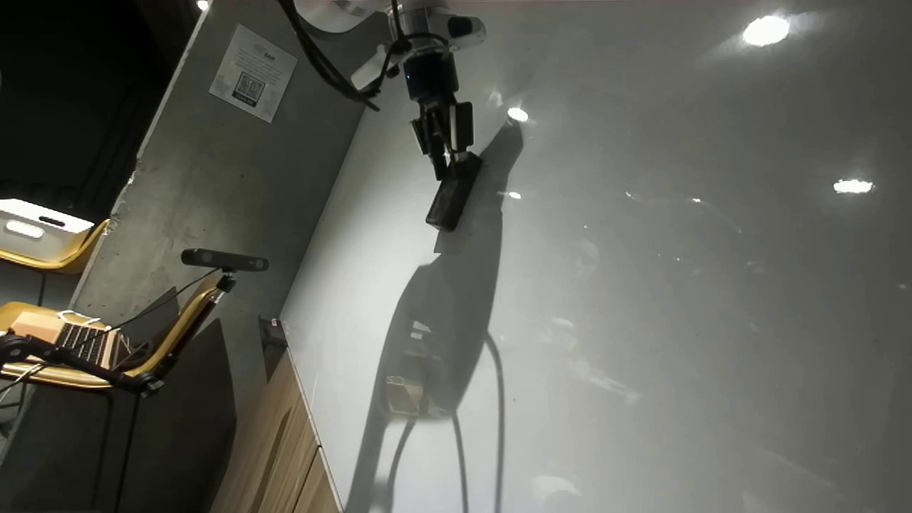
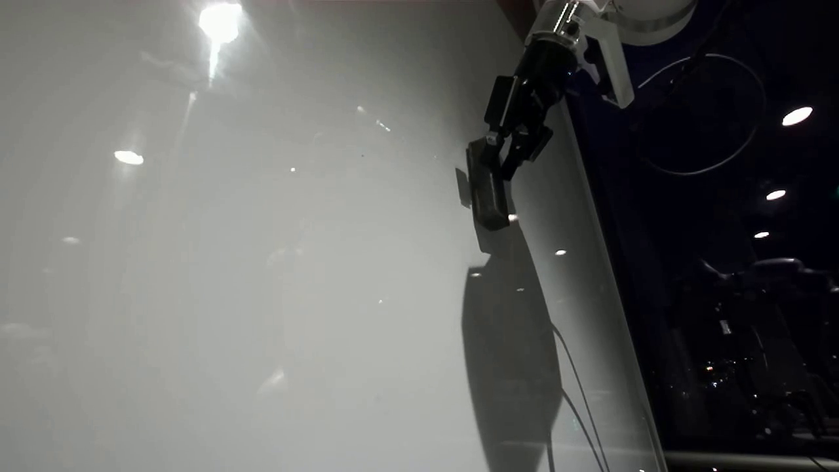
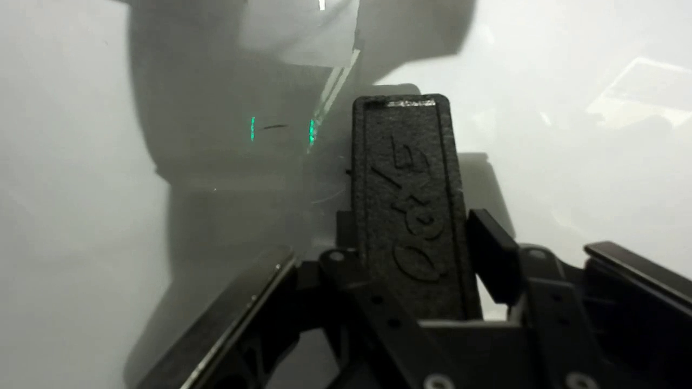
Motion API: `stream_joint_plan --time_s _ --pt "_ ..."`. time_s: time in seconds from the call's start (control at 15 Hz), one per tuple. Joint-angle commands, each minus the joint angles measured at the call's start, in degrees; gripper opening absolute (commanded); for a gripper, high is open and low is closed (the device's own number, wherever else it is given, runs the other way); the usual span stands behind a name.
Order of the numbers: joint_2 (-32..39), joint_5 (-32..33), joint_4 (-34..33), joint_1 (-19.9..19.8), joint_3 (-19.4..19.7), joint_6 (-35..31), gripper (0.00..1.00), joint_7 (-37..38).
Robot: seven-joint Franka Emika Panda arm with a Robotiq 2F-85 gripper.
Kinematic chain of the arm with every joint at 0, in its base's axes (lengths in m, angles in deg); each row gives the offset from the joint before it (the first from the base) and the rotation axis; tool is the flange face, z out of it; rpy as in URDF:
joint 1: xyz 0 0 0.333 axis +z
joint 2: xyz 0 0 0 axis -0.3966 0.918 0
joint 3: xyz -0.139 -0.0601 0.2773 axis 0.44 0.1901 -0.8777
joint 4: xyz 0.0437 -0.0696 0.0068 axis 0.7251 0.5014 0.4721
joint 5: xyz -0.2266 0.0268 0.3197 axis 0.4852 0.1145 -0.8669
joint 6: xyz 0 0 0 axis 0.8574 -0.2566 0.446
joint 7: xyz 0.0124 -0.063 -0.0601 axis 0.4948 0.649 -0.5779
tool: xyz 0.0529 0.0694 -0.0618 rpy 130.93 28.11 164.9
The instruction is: Rub the white board
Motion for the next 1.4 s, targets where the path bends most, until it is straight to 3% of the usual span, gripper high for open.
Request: stream_joint_plan --time_s 0.0,0.53,0.8,1.07,1.33 --pt "3.90 1.99 -5.14 -2.37 2.80 -0.53 0.29 -2.81" --pt "4.18 1.27 -4.35 -2.38 3.77 0.23 0.29 -3.17" --pt "2.59 2.12 -1.62 -0.77 -0.20 -0.15 0.29 0.83" --pt "3.61 3.15 -3.15 0.65 -4.33 1.05 0.29 4.41" --pt "5.13 4.35 -3.28 1.47 -6.04 0.16 0.29 6.02"
